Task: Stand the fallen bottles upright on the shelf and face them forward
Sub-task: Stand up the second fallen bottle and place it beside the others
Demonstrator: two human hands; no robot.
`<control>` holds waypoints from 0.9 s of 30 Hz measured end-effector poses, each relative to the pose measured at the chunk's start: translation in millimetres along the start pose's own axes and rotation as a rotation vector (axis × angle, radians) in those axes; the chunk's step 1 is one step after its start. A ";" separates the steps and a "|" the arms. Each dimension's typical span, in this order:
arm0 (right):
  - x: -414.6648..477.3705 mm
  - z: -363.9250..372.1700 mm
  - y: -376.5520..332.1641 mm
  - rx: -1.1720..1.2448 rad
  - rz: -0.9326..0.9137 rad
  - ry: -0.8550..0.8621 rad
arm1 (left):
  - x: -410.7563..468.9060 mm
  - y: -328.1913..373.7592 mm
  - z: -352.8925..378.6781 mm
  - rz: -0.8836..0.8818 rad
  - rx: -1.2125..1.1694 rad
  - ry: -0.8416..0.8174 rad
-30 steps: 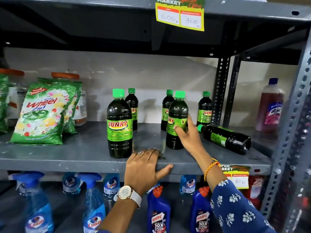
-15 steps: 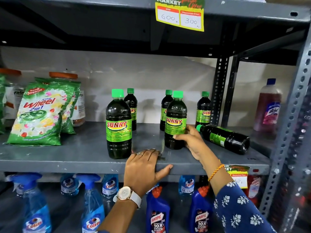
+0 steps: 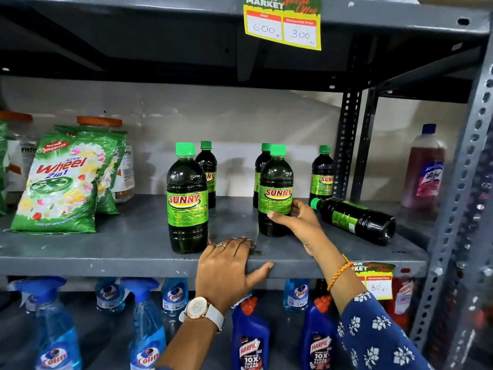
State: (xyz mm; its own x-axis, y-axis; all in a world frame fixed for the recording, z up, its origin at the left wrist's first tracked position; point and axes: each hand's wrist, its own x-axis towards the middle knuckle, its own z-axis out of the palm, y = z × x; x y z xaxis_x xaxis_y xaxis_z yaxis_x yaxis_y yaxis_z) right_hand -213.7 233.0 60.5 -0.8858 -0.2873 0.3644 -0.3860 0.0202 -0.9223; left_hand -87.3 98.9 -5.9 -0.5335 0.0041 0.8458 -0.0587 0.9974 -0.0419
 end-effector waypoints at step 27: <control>-59.8 -12.7 -18.9 -0.442 -0.091 0.004 | 0.9 3.7 -4.7 -0.005 0.005 -0.023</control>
State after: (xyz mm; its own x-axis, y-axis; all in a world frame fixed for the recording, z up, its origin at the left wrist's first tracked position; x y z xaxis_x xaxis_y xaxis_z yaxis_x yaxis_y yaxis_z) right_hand -156.7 262.0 57.8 -0.8438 -0.3029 0.4430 -0.5346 0.4025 -0.7431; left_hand -84.0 102.9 -2.9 -0.5526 -0.0031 0.8334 -0.0658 0.9970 -0.0400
